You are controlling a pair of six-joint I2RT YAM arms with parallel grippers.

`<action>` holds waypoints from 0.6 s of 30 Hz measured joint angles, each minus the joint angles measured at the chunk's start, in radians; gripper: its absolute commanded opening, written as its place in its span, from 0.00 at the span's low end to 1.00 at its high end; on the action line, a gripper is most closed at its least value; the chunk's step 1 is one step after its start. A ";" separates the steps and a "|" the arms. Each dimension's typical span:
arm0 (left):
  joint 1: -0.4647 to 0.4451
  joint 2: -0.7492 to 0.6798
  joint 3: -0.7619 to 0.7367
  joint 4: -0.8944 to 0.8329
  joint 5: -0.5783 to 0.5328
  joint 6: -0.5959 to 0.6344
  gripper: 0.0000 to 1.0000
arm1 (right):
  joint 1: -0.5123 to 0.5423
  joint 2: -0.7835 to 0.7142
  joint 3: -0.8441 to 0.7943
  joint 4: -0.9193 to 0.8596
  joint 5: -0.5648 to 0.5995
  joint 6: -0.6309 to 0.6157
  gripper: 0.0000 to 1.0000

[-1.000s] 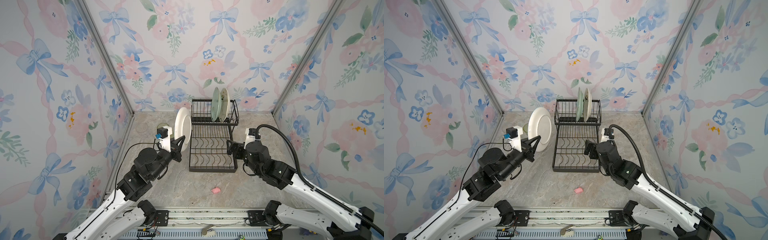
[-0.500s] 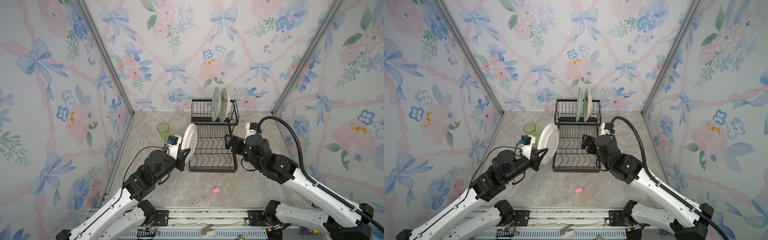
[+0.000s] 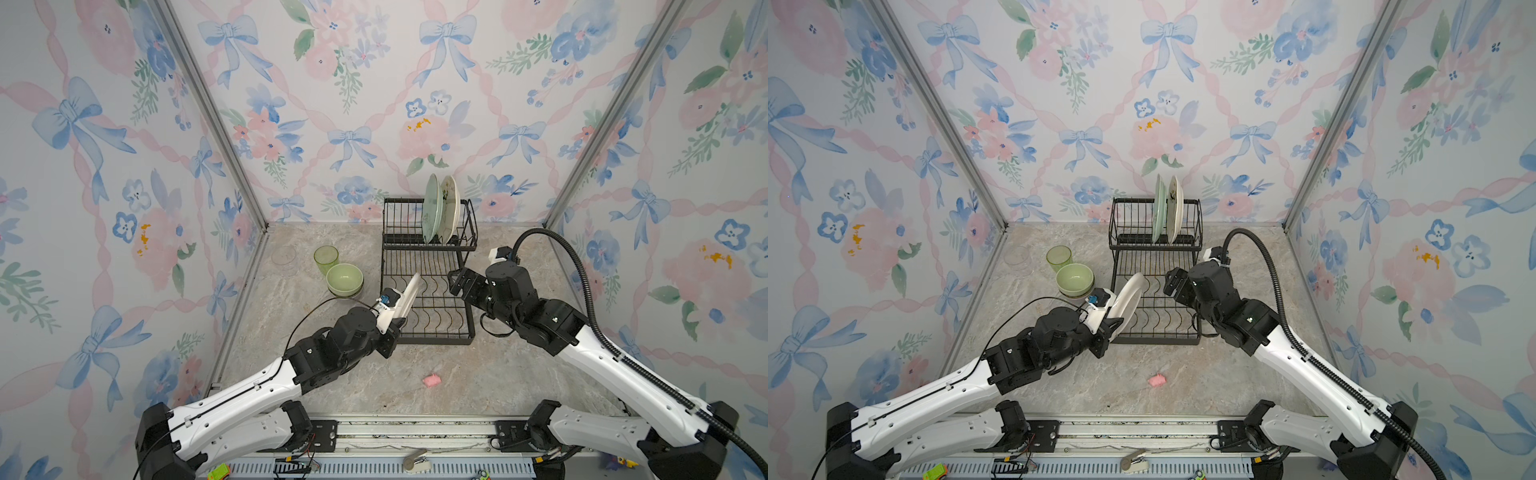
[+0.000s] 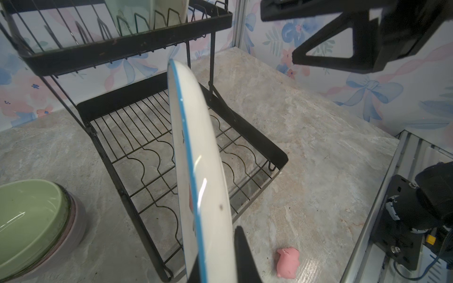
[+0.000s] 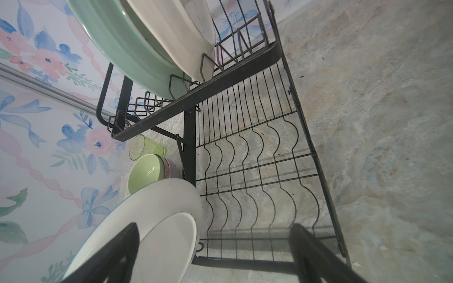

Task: Unload the mixed dishes from the dish rack
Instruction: 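Bring the plate toward the right gripper while the right gripper reaches for it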

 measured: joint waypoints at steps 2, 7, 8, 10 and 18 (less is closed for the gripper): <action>-0.025 0.028 0.000 0.010 -0.024 0.016 0.00 | -0.010 -0.003 0.000 -0.001 -0.015 0.021 0.97; -0.058 0.067 0.000 0.068 -0.060 0.052 0.00 | -0.013 -0.011 0.000 0.000 -0.045 0.059 0.97; -0.059 0.071 0.000 0.084 -0.063 0.061 0.00 | -0.013 -0.011 0.000 0.000 -0.051 0.062 0.97; -0.064 0.084 0.000 0.124 -0.068 0.078 0.00 | -0.013 -0.011 0.000 0.000 -0.064 0.071 0.97; -0.078 0.177 0.003 0.225 -0.076 0.163 0.00 | -0.013 0.008 0.000 0.000 -0.113 0.103 0.97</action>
